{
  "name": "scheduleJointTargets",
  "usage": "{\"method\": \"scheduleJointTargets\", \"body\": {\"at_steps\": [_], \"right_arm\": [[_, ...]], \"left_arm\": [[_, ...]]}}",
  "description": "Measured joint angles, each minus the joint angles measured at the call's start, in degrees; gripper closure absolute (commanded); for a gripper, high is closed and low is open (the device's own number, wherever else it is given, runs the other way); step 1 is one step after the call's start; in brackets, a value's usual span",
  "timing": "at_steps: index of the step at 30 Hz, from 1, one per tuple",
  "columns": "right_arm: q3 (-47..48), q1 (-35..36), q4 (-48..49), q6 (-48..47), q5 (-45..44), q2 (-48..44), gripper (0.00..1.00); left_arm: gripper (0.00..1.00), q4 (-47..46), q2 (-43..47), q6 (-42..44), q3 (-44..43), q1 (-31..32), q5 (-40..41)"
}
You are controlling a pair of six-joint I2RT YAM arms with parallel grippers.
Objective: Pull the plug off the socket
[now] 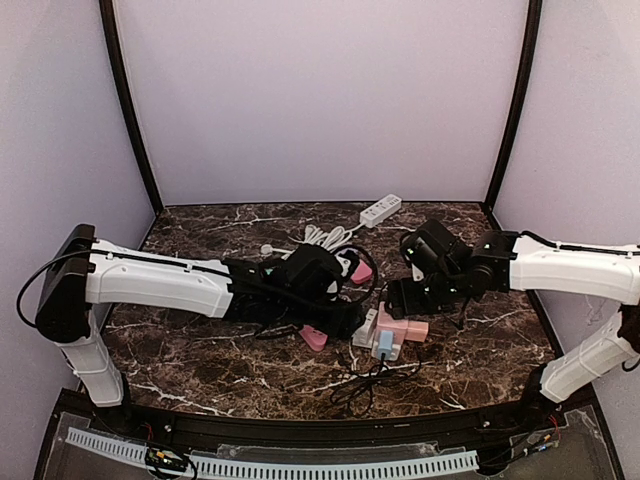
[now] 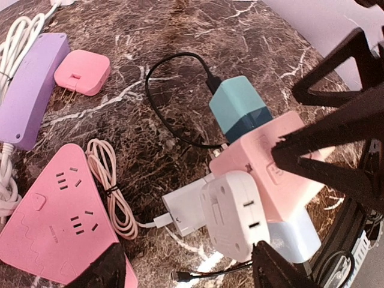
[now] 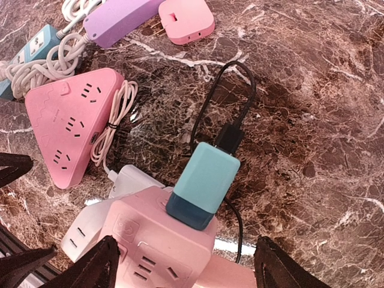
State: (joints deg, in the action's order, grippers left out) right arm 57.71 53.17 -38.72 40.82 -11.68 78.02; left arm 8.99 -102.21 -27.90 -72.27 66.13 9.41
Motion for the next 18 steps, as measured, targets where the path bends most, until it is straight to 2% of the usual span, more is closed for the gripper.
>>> {"method": "scheduleJointTargets", "body": {"at_steps": [9, 18], "right_arm": [[-0.02, 0.00, -0.02, 0.15, -0.02, -0.35, 0.23], [-0.02, 0.00, -0.09, 0.24, -0.15, -0.59, 0.23]], "left_arm": [[0.21, -5.92, 1.95, 4.09, 1.27, -0.04, -8.24], [0.31, -5.09, -2.86, 5.38, -2.99, -0.04, -10.86]]}}
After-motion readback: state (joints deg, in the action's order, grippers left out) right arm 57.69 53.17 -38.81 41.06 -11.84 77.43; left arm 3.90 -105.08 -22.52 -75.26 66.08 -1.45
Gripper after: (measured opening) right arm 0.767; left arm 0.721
